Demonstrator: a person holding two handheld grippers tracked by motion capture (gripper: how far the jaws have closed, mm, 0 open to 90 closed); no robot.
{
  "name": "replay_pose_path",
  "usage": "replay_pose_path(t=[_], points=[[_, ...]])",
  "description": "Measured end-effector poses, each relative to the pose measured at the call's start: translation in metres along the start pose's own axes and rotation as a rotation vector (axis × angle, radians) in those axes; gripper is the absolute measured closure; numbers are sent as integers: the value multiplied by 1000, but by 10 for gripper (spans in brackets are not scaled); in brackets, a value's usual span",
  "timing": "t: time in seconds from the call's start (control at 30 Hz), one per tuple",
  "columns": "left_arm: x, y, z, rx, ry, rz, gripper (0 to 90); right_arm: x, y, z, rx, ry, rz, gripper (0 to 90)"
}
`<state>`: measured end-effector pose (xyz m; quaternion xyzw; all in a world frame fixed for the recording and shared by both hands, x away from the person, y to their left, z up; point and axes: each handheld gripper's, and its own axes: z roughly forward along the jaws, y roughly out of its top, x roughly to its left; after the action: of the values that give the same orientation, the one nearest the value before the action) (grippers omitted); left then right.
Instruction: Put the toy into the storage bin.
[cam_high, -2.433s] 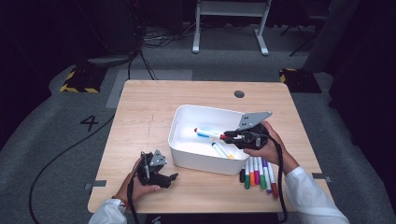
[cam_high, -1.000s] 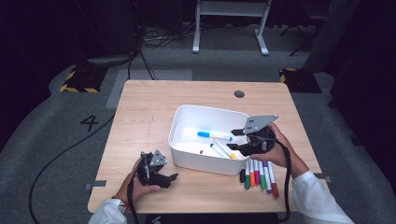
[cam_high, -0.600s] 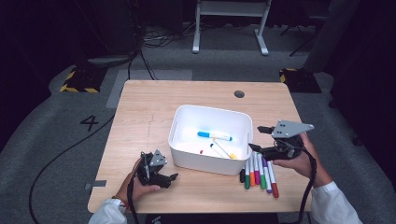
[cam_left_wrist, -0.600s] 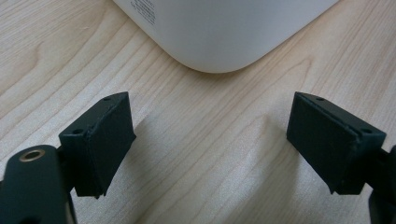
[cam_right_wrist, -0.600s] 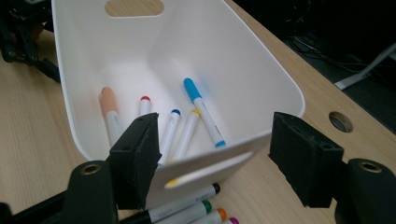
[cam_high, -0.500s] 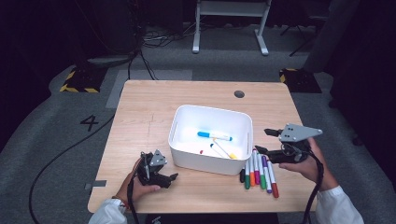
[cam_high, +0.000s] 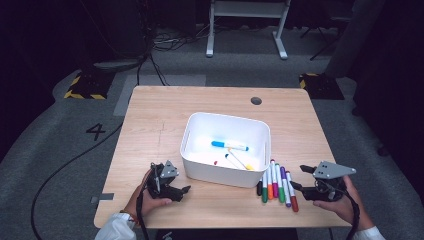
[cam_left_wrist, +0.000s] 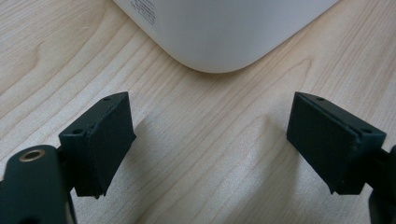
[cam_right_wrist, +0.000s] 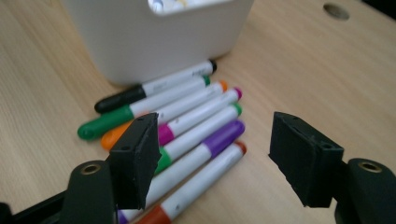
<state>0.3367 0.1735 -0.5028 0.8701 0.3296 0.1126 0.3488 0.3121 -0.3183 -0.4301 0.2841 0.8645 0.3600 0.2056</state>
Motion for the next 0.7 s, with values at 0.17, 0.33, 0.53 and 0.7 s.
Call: replay_pose_path(t=[0.17, 0.33, 0.53, 0.7], points=[[0, 0, 0, 0, 0, 1, 149, 6, -22, 4, 13, 18, 53, 332], [0, 0, 0, 0, 1, 0, 149, 9, -36, 10, 40, 27, 85, 328], [0, 0, 0, 0, 1, -1, 149, 9, -48, 14, 63, 28, 119, 333], [0, 0, 0, 1, 1, 0, 149, 8, -55, 15, 78, 16, 137, 341]])
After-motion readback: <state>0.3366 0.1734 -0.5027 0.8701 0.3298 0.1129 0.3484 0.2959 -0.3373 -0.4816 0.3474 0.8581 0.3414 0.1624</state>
